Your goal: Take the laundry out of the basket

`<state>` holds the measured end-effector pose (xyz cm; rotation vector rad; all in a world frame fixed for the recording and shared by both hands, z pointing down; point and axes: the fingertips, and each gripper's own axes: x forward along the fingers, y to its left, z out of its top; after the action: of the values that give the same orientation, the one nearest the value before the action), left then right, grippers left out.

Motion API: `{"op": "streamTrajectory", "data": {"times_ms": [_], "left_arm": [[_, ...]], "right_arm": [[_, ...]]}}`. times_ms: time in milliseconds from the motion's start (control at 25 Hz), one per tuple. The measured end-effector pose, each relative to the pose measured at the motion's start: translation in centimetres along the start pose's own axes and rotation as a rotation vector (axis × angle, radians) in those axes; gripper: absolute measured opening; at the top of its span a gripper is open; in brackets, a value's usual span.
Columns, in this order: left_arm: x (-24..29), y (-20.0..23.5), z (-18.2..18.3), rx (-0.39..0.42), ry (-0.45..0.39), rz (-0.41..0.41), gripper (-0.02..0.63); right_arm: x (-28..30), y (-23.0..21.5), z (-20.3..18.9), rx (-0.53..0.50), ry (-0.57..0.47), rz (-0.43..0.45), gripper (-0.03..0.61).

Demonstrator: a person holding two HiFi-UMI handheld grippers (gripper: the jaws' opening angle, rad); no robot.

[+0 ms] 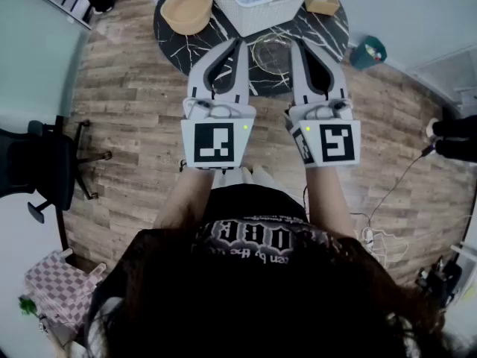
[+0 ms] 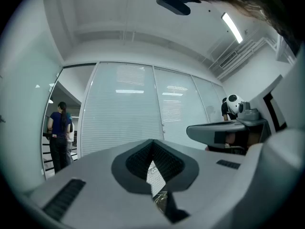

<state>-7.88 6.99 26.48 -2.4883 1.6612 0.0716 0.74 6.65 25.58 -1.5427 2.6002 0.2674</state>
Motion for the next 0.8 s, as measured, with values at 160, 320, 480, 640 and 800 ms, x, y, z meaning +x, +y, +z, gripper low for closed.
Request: {"op": "streamTrajectory", "data": {"times_ms": [160, 320, 480, 640, 800], "left_arm": [[0.1, -0.1, 0.0, 0.0, 0.005, -0.005, 0.002], [0.2, -0.3, 0.0, -0.005, 0.003, -0.013, 0.002], [0.2, -0.6, 0.1, -0.001, 0.002, -0.024, 0.002], [0.2, -1.0, 0.2, 0.006, 0.0, -0.039, 0.002], [0.3, -1.6, 0.1, 0.009, 0.011, -0.065, 0.002]], "right_arm": [[0.1, -0.1, 0.1, 0.004, -0.005, 0.001, 0.026], [0.1, -0.2, 0.2, 0.017, -0.015, 0.013, 0.026], [0.0, -0.1, 0.4, 0.032, -0.029, 0.036, 0.028], [-0.2, -0.3, 0.3, 0.035, -0.027, 0.057, 0.028], [-0.7, -0.8, 0.3, 0.039, -0.027, 0.061, 0.028]]}}
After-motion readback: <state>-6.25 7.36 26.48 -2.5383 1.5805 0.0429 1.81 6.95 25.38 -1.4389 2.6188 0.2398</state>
